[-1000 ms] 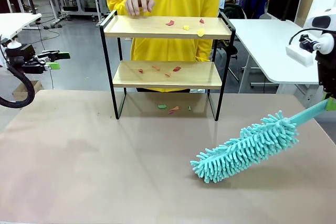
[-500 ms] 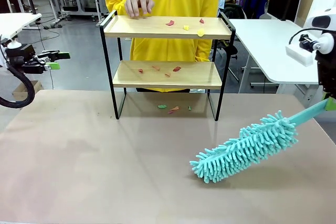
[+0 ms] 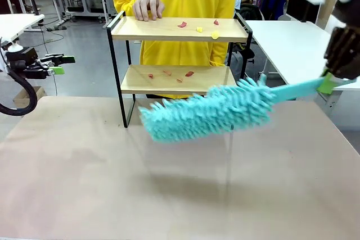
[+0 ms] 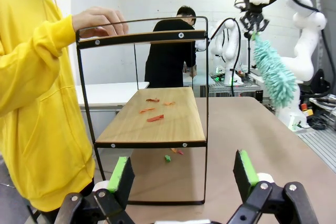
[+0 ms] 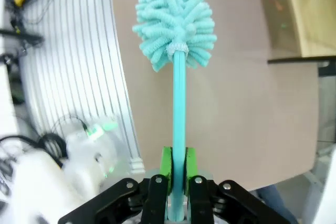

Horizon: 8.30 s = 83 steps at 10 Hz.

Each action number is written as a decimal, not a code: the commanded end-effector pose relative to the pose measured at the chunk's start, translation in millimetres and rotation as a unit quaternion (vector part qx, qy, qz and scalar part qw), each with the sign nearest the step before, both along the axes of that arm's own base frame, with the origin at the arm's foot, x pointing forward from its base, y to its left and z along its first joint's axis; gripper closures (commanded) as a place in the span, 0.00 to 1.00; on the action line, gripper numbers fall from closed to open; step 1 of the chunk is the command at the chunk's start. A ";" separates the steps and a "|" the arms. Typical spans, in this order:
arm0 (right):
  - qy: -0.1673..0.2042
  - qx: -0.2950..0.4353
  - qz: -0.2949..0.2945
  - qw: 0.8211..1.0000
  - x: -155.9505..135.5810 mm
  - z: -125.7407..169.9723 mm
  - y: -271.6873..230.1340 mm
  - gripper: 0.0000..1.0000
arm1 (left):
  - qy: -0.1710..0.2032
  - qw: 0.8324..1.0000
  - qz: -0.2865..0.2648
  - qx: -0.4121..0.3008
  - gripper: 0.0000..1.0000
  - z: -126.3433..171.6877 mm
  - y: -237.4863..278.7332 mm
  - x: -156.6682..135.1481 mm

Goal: Clean the shelf.
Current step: Clean the specific section of the Shelf indicated by the human with the Duster.

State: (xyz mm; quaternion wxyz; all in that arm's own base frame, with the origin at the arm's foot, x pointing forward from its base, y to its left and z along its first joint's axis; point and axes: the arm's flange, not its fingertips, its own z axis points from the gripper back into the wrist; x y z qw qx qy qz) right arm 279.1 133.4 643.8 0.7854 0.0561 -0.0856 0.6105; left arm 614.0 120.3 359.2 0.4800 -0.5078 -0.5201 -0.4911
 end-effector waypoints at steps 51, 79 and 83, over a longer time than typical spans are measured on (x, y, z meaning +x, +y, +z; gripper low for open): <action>-0.006 0.123 -0.641 0.757 107.2 39.3 275.9 0.87 | -0.007 1.000 0.001 -0.001 0.00 2.2 0.7 -1.5; 0.087 0.036 -0.204 0.974 8.8 106.3 5.1 0.87 | -0.007 1.000 0.001 -0.001 0.00 2.2 0.7 -1.5; 0.100 -0.044 -0.142 0.984 4.0 6.7 -11.0 0.87 | -0.007 1.000 0.001 -0.001 0.00 2.2 0.7 -1.5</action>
